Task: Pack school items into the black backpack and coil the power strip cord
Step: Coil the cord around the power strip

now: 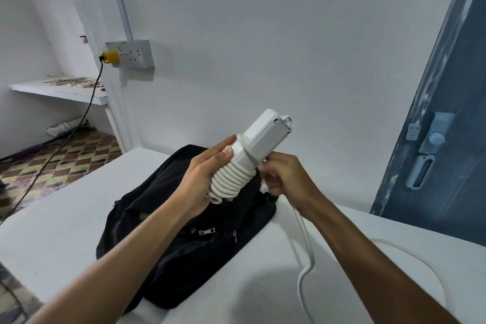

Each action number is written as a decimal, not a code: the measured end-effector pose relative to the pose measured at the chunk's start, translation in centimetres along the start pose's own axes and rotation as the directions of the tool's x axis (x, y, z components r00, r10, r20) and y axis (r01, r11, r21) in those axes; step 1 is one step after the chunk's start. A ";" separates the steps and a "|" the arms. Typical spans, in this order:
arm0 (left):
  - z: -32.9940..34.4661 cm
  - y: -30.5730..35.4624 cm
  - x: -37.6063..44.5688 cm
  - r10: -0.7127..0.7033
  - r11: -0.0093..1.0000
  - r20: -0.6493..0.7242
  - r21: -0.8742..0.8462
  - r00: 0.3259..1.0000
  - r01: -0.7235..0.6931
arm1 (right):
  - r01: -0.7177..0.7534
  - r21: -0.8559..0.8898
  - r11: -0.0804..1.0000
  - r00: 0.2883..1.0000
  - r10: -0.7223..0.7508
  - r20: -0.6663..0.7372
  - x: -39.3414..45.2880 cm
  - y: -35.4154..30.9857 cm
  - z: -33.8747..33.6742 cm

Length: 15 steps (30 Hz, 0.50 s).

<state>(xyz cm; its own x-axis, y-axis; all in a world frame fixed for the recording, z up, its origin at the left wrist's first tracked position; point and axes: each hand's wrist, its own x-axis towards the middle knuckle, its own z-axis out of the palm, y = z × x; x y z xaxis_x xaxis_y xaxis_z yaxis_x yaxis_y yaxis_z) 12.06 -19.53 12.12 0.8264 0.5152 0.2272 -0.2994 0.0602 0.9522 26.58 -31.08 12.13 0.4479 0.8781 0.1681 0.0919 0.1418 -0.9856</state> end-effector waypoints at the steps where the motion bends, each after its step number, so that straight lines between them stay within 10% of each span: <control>1: 0.2 0.2 -0.1 -0.003 1.000 0.015 0.028 1.000 0.003 | -0.106 0.228 0.968 0.992 0.087 0.090 -0.1 -0.1 -0.1; 3: 0.6 0.4 -0.1 -0.010 0.997 0.066 0.073 0.998 0.005 | -0.181 0.361 0.915 0.979 0.132 0.158 -0.2 0.1 0.0; 15: 0.7 0.6 -0.1 -0.118 0.984 0.069 0.142 0.991 0.107 | -0.108 -0.137 0.985 0.994 0.110 0.008 -1.8 -0.8 0.6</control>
<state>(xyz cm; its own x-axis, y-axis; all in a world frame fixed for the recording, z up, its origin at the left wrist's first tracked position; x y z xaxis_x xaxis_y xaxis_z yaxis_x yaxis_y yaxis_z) 12.09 -20.15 12.77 0.8867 0.4445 0.1269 -0.1382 -0.0072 0.9904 25.16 -32.47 12.65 0.4483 0.8920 0.0587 0.1644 -0.0177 -0.9862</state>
